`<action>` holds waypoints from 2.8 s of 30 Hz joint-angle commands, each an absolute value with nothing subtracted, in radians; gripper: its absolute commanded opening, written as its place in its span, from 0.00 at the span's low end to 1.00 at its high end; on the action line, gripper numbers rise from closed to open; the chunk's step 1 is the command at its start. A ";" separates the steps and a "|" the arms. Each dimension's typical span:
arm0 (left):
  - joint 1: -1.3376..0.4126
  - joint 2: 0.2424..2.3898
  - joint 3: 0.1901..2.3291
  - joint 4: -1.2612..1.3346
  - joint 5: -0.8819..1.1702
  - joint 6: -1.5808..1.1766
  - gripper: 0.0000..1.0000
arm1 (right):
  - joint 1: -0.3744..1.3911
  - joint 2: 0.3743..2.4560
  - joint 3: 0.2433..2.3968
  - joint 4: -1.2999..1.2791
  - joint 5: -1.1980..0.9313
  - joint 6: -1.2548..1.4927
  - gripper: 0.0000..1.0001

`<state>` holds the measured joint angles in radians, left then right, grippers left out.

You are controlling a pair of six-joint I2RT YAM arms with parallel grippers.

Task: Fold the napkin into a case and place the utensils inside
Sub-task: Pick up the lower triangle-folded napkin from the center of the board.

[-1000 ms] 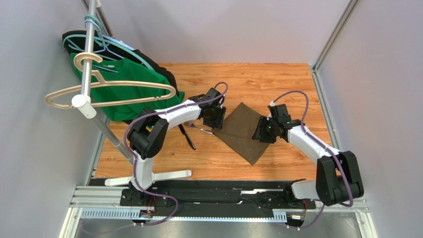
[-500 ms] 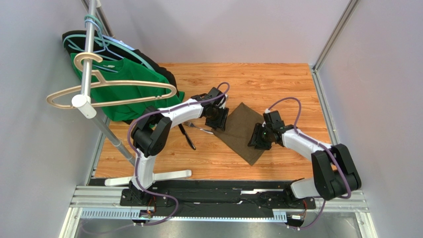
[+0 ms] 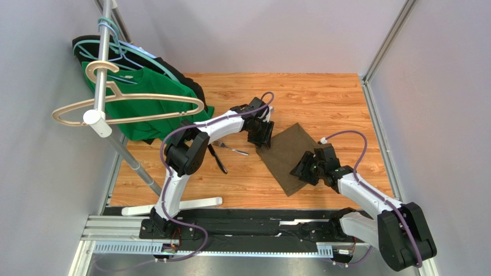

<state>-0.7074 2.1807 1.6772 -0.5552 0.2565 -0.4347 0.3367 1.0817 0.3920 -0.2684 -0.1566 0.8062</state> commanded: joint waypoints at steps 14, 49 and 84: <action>-0.695 1.626 1.393 -0.469 0.012 -0.456 0.58 | 0.621 1.424 0.874 -0.471 -0.040 0.286 0.66; -0.655 1.594 1.256 -0.471 0.135 -0.574 0.68 | 0.720 1.605 1.012 -0.405 -0.211 0.414 0.00; -0.655 1.896 1.258 -0.330 0.408 -1.141 0.59 | 0.554 1.537 0.867 -0.176 -0.479 0.604 0.00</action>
